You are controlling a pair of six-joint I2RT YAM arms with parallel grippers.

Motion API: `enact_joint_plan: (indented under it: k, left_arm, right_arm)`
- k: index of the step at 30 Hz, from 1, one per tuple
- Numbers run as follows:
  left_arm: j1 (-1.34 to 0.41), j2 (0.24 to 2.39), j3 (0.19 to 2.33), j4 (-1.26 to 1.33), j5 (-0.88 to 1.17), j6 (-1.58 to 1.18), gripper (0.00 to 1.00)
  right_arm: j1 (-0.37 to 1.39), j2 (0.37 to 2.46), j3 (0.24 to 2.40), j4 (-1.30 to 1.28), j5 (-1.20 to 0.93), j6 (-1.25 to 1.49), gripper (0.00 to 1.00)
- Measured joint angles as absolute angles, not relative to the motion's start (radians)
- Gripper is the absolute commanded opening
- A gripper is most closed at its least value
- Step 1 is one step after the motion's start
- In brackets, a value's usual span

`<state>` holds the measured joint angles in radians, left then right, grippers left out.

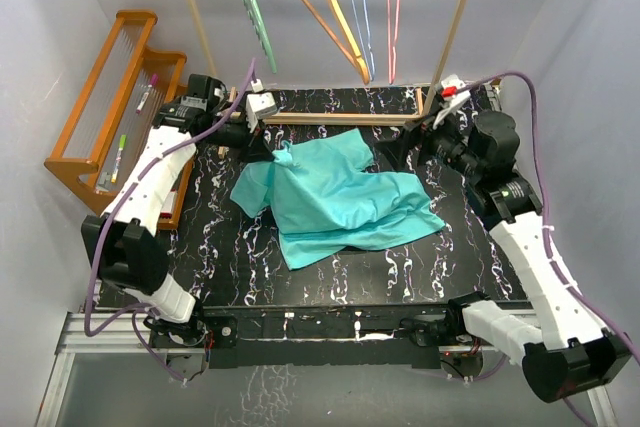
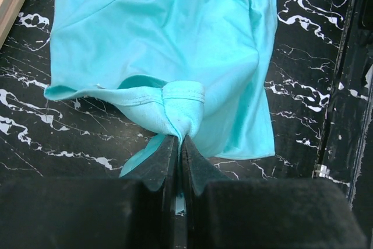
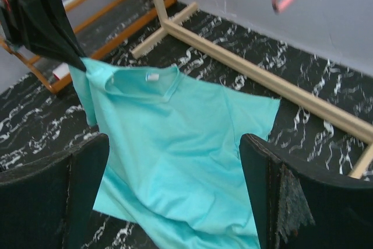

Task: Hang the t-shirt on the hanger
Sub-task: Pick up the T-shirt from the center of the board, then pick up the hanger from the clothesline.

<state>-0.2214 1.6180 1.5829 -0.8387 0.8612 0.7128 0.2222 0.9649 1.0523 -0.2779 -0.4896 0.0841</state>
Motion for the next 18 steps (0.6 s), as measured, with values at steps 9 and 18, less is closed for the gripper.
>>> enact_joint_plan:
  k: [9, 18]
  left_arm:
    - [-0.219, 1.49, 1.441, -0.777, 0.852, 0.667, 0.0]
    - [-0.219, 1.483, 1.387, -0.734, 0.817, 0.653, 0.0]
  right_arm:
    - [0.356, 1.28, 1.494, -0.2, -0.414, 0.113, 0.95]
    - [0.436, 1.754, 2.074, -0.153, -0.368, 0.113, 0.94]
